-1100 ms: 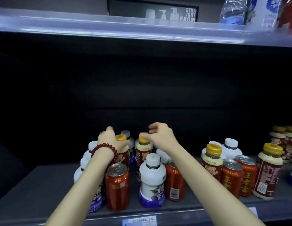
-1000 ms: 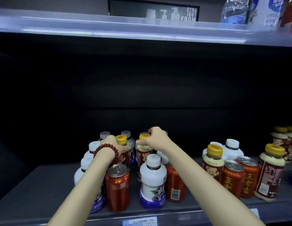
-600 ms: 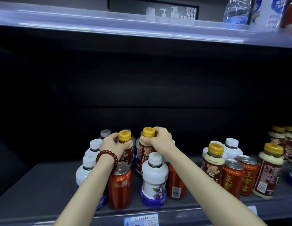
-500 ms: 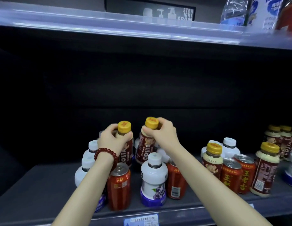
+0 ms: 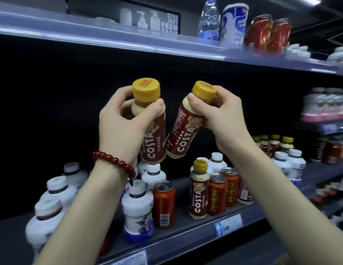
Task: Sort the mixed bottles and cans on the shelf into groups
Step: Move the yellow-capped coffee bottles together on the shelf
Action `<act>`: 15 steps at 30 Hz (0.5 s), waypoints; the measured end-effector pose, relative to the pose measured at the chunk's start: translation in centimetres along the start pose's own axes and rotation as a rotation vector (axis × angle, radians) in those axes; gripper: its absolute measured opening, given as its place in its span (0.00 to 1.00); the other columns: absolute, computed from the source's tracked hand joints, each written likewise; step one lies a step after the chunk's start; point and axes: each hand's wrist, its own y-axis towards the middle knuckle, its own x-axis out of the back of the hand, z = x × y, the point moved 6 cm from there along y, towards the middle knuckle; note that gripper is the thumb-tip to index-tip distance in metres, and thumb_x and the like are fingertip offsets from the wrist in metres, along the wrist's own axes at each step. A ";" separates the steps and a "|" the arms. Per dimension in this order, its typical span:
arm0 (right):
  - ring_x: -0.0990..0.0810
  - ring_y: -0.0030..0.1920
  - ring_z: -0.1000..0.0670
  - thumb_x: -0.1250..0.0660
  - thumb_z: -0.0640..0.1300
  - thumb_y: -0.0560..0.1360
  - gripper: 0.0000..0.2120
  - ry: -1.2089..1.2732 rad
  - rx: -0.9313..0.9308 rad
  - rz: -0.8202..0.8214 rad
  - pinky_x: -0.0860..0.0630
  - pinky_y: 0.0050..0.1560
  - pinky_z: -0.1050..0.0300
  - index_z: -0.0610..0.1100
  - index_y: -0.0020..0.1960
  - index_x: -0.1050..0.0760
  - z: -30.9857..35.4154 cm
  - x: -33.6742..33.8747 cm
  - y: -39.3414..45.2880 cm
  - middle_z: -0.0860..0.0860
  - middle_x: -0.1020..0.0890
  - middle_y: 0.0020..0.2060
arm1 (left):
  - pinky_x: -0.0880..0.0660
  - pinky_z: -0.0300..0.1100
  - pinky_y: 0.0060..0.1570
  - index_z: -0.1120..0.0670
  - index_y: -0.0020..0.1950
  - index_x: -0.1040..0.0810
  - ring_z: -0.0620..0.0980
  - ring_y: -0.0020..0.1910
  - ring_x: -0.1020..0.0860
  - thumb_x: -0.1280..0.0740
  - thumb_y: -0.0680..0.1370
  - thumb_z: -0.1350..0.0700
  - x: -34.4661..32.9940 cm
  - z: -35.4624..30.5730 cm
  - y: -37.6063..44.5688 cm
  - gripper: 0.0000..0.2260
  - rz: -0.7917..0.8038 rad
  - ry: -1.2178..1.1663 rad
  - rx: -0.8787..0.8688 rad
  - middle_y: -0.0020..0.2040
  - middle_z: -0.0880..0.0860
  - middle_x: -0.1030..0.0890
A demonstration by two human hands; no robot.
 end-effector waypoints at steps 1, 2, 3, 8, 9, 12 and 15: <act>0.16 0.52 0.48 0.26 0.52 0.70 0.14 -0.014 0.003 -0.017 0.19 0.54 0.39 0.46 0.51 0.19 0.0 1.6 0.0 0.48 0.15 0.47 | 0.19 0.49 0.46 0.39 0.45 0.19 0.46 0.45 0.16 0.23 0.65 0.49 -1.4 0.0 -0.4 0.11 0.024 -0.025 0.005 0.42 0.42 0.15; 0.16 0.52 0.47 0.26 0.52 0.70 0.14 -0.027 0.003 -0.034 0.20 0.54 0.39 0.45 0.52 0.20 -0.2 3.2 -0.1 0.48 0.15 0.48 | 0.18 0.49 0.47 0.40 0.45 0.19 0.46 0.45 0.16 0.23 0.65 0.49 -2.9 0.1 -0.7 0.11 0.047 -0.047 0.015 0.42 0.43 0.15; 0.17 0.53 0.47 0.26 0.52 0.70 0.15 -0.040 0.002 -0.048 0.20 0.54 0.39 0.45 0.52 0.20 -0.4 4.9 -0.1 0.48 0.15 0.48 | 0.18 0.50 0.47 0.41 0.45 0.19 0.47 0.46 0.16 0.23 0.65 0.50 -4.5 0.3 -1.1 0.11 0.068 -0.065 0.028 0.42 0.44 0.15; 0.17 0.53 0.47 0.26 0.51 0.70 0.14 -0.096 -0.006 -0.094 0.20 0.55 0.39 0.45 0.52 0.19 -2.6 13.6 0.3 0.47 0.16 0.49 | 0.18 0.50 0.47 0.43 0.47 0.18 0.48 0.47 0.16 0.24 0.66 0.51 -13.4 2.2 -3.3 0.12 0.132 -0.112 0.100 0.42 0.46 0.15; 0.17 0.53 0.47 0.26 0.51 0.70 0.14 -0.100 -0.007 -0.096 0.20 0.55 0.39 0.44 0.52 0.19 -3.3 15.4 0.5 0.47 0.15 0.49 | 0.18 0.50 0.47 0.44 0.48 0.18 0.47 0.47 0.16 0.24 0.66 0.51 -15.3 2.5 -3.8 0.12 0.135 -0.114 0.109 0.42 0.46 0.15; 0.16 0.52 0.47 0.25 0.50 0.69 0.14 -0.131 -0.006 -0.081 0.20 0.55 0.40 0.44 0.51 0.19 -5.3 20.7 1.7 0.47 0.15 0.47 | 0.18 0.49 0.46 0.44 0.48 0.18 0.46 0.45 0.16 0.23 0.65 0.50 -21.4 3.3 -4.9 0.13 0.128 -0.119 0.129 0.41 0.46 0.15; 0.17 0.50 0.50 0.25 0.52 0.69 0.14 -0.195 -0.006 -0.056 0.20 0.55 0.42 0.46 0.51 0.19 -7.3 25.0 3.2 0.51 0.15 0.46 | 0.18 0.51 0.47 0.42 0.46 0.18 0.46 0.45 0.16 0.23 0.65 0.50 -26.9 3.8 -5.4 0.12 0.123 -0.120 0.143 0.41 0.44 0.15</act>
